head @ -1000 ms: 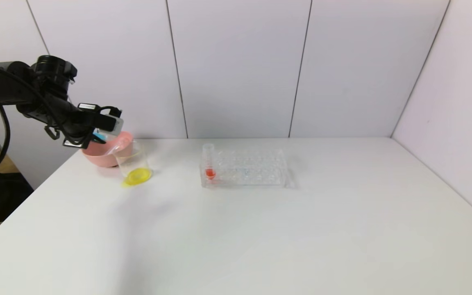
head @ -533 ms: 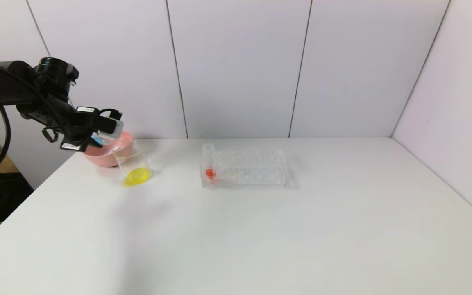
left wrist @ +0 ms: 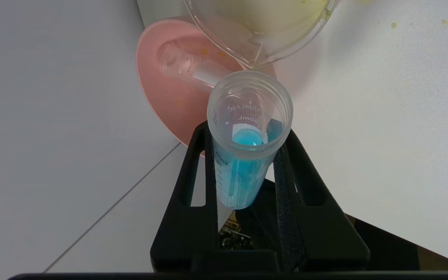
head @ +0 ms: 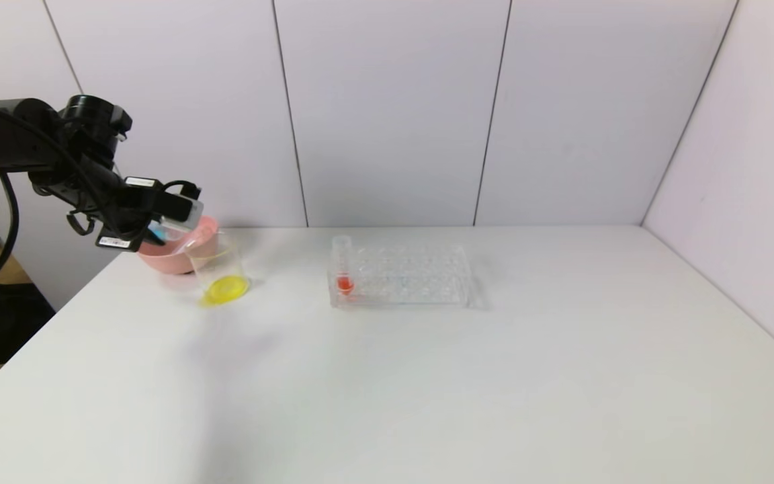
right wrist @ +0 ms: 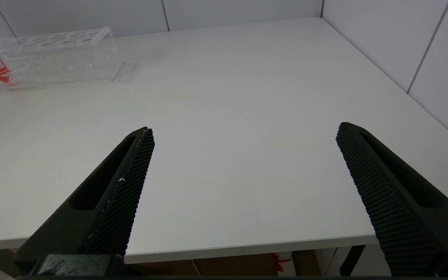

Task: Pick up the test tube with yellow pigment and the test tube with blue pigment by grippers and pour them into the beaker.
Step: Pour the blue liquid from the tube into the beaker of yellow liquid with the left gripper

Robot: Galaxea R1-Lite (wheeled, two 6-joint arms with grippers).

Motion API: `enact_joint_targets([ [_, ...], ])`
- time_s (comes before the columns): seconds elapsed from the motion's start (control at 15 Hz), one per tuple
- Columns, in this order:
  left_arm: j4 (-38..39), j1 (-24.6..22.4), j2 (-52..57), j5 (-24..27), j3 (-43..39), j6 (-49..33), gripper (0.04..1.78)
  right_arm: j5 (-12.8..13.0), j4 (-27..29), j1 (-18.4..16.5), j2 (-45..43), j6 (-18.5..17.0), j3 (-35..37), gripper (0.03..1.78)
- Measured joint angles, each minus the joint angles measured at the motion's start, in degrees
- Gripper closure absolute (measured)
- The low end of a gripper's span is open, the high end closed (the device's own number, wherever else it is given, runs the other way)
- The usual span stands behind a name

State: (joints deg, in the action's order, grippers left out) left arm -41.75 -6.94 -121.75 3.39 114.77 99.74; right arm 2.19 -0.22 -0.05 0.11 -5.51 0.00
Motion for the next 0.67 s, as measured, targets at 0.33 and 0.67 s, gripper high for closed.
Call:
enact_joint_targets([
  [0.33,0.27,0.71,-0.02,-2.16,0.02,0.06,1.38,0.00,-0.02,0.00,0.00,0.00,0.00,0.10],
  [0.67,0.99,2.17,-0.24,-5.71,0.11,-0.05,1.38,0.00,-0.02,0.00,0.00,0.00,0.00,0.10],
])
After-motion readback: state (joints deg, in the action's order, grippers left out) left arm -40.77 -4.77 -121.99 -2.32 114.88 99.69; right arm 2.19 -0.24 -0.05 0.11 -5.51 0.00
